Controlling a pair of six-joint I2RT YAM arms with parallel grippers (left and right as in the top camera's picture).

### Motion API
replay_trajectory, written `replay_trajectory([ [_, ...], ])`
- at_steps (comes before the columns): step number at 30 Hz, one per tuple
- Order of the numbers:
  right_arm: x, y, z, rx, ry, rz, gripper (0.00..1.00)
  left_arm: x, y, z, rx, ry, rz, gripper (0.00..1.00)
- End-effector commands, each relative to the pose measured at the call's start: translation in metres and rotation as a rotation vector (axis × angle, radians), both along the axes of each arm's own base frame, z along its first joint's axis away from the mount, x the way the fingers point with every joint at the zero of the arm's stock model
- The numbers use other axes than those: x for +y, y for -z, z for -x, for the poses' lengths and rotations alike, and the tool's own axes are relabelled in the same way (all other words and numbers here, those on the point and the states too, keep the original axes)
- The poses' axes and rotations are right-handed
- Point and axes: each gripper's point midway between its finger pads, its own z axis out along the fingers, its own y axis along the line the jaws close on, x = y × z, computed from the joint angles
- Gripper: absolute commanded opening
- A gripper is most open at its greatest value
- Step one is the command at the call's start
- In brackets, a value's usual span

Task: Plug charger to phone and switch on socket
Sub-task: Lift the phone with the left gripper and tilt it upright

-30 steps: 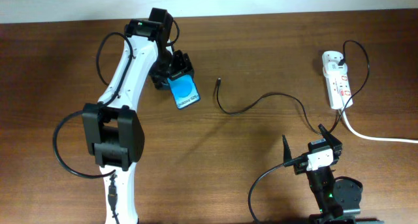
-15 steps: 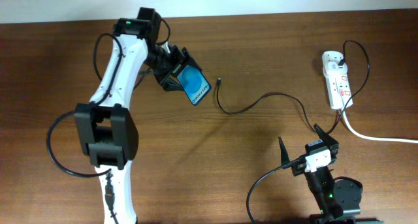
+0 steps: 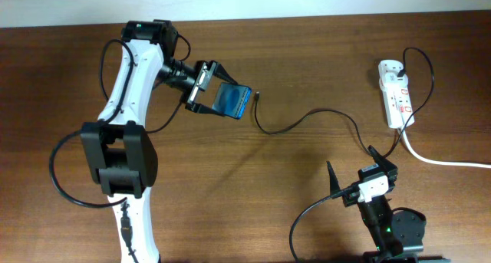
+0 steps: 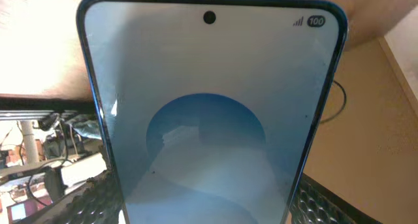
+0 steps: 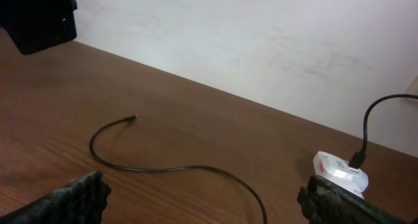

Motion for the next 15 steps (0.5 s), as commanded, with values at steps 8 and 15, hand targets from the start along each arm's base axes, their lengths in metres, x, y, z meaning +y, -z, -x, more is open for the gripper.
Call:
replay_trajectory([
  [8, 0.005, 0.010, 0.000, 0.088, -0.017, -0.170, 0.98, 0.001, -0.007, -0.004, -0.042, 0.006, 0.007, 0.00],
  [15, 0.009, -0.027, -0.005, 0.183, -0.025, -0.260, 0.98, 0.007, 0.004, -0.006, -0.067, 0.018, -0.060, 0.00],
])
